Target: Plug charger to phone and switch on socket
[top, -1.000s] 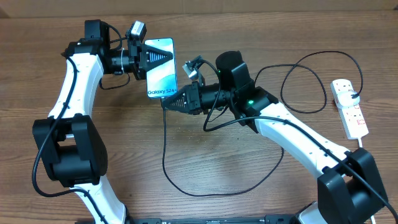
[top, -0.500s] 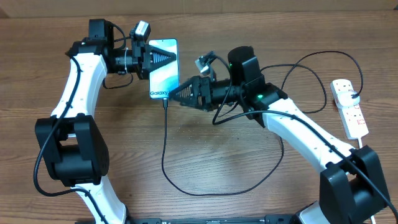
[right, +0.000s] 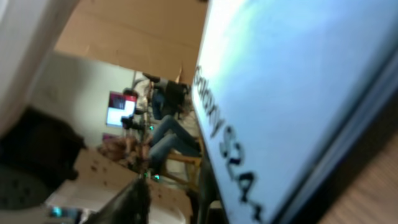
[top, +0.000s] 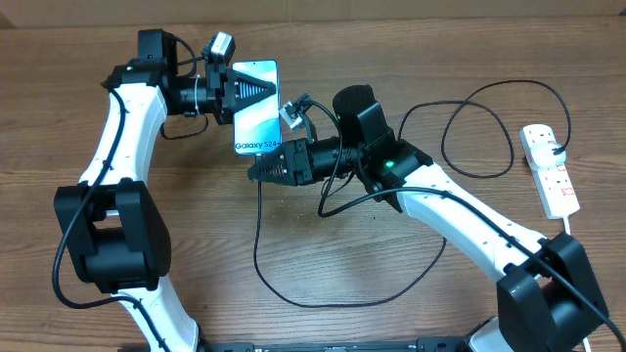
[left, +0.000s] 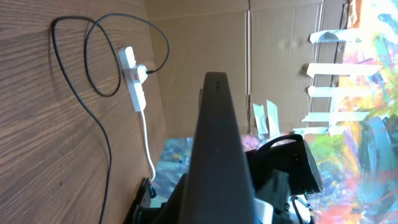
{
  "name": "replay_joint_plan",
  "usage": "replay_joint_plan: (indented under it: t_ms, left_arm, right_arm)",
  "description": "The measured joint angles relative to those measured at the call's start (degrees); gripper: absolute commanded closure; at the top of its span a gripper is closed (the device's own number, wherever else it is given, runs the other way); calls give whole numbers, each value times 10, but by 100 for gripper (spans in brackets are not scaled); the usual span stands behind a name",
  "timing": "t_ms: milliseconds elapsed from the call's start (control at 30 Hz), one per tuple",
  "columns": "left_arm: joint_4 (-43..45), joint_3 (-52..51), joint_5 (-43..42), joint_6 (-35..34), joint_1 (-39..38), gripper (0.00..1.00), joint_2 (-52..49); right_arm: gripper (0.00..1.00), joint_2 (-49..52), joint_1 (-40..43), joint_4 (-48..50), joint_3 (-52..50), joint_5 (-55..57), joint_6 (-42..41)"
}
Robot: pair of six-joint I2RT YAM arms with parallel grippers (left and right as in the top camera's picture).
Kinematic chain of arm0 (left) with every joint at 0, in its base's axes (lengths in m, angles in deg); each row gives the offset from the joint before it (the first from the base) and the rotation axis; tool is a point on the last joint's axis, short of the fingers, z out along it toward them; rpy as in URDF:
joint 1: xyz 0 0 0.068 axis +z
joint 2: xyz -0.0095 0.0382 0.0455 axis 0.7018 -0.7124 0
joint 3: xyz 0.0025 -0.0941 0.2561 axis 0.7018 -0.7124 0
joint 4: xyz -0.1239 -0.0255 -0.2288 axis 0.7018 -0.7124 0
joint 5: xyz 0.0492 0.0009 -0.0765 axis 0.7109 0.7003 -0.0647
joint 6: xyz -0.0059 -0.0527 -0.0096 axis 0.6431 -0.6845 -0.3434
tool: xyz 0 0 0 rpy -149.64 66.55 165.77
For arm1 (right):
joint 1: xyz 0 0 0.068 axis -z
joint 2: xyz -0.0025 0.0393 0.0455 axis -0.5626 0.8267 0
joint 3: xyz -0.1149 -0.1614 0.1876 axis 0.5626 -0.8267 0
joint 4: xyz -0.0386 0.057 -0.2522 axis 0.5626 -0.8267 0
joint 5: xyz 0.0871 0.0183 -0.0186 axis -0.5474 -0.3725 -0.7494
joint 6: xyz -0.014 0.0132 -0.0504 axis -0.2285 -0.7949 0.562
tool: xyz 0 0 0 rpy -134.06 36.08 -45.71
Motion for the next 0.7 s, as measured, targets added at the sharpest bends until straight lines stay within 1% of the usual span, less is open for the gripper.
replay_joint_plan:
  t_ms: [67,467,700]
  left_arm:
    - [0,0,0,-1,0,96,0]
    - [0,0,-1,-3,0,96,0]
    - [3,0,0,-1,-6,96,0]
  right_arm:
    - [96,0,1,-2,0,7,-1]
    - [96,0,2,-4,0,19,-7]
    - [96,0,5,-4,0,13,-32]
